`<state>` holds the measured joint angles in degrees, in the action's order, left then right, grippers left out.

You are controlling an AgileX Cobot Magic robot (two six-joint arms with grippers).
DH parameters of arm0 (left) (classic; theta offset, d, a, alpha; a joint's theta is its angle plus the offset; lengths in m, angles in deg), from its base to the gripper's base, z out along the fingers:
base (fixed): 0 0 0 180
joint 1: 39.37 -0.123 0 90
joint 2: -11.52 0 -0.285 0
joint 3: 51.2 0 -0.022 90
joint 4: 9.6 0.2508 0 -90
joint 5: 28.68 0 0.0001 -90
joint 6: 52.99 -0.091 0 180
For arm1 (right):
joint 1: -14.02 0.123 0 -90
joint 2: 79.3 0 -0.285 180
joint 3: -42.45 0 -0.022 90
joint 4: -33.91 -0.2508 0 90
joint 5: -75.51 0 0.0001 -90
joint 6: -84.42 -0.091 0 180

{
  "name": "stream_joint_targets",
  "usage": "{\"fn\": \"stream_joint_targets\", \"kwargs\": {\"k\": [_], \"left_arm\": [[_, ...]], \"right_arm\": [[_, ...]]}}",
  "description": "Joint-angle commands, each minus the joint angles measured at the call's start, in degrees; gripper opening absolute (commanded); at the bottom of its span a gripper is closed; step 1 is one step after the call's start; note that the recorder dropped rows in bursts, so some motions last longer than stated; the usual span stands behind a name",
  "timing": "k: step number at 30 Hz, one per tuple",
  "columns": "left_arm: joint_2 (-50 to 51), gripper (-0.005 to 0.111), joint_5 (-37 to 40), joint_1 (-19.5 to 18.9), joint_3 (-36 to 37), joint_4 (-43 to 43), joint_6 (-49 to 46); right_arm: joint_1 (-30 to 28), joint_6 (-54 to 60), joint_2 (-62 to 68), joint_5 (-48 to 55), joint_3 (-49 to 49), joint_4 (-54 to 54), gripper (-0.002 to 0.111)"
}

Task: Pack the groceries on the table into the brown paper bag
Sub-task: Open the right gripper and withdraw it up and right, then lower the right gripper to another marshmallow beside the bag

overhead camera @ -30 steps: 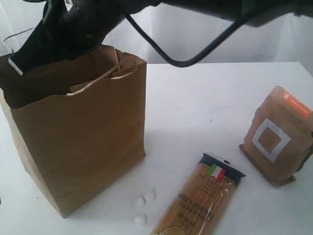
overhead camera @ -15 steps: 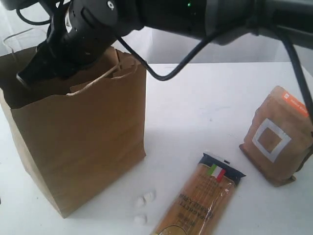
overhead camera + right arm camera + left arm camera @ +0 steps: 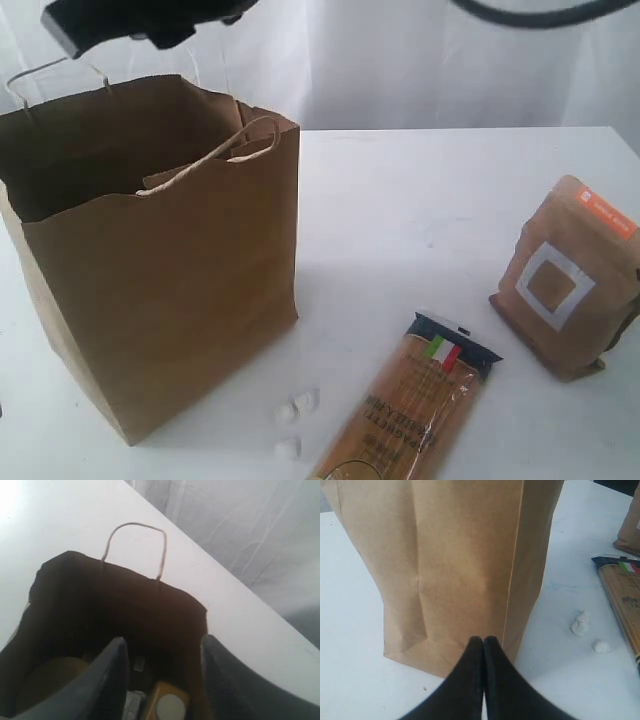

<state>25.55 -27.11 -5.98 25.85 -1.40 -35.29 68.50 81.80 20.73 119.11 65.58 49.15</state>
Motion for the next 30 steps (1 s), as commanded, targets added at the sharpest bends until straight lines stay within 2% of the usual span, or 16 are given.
{"fn": "stream_joint_targets", "kwargs": {"k": [1, 15, 23, 30], "left_arm": [[-0.3, 0.0, -0.2, -0.1, 0.2, -0.1, 0.3], [-0.3, 0.0, -0.2, -0.1, 0.2, -0.1, 0.3], [-0.3, 0.0, -0.2, -0.1, 0.2, -0.1, 0.3], [-0.3, 0.0, -0.2, -0.1, 0.2, -0.1, 0.3]], "right_arm": [[-0.3, -4.1, -5.2, 4.0, 0.4, 6.4, 0.044], [-0.6, -6.9, -15.8, 21.0, -1.9, 14.1, 0.044], [-5.2, -12.1, -23.9, 21.5, -15.8, 13.6, 0.044], [-8.6, -14.0, -26.6, 18.9, -30.4, 7.4, 0.044]]}}
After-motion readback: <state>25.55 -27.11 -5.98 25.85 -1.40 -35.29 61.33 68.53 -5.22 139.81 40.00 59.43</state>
